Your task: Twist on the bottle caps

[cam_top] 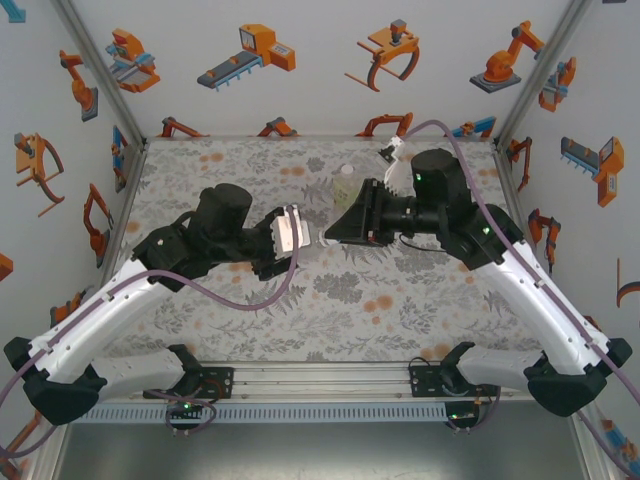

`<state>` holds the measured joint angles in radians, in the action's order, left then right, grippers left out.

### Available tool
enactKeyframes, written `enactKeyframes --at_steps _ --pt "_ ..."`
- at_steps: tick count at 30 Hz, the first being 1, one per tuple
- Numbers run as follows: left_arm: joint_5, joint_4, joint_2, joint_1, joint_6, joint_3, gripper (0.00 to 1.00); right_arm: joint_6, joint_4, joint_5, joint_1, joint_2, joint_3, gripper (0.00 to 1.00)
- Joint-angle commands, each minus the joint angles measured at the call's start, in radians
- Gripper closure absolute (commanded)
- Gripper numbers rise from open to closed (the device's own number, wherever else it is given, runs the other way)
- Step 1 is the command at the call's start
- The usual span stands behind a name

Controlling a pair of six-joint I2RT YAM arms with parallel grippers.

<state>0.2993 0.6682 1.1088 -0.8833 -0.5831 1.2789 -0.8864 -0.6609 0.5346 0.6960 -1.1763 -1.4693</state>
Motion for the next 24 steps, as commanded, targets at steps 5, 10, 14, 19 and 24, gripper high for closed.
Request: enactKeyframes --at_steps 5,10,14,19,24 --pt "0.091 -0.028 0.005 -0.013 0.004 0.049 1.00 0.406 0.085 0.063 0.011 0.049 -0.009 0.96" --pt "0.111 -0.028 0.008 -0.013 0.017 0.056 1.00 0.846 0.163 0.228 0.017 0.075 0.036 0.96" --pt "0.138 -0.030 0.021 -0.013 0.036 0.071 1.00 1.161 0.185 0.328 0.017 0.087 0.061 0.99" --pt "0.185 -0.031 0.049 -0.013 0.062 0.092 1.00 1.528 0.080 0.376 0.031 0.072 0.038 1.00" --pt "0.221 -0.024 0.074 -0.014 0.085 0.115 1.00 1.709 0.061 0.356 0.042 0.108 0.091 1.00"
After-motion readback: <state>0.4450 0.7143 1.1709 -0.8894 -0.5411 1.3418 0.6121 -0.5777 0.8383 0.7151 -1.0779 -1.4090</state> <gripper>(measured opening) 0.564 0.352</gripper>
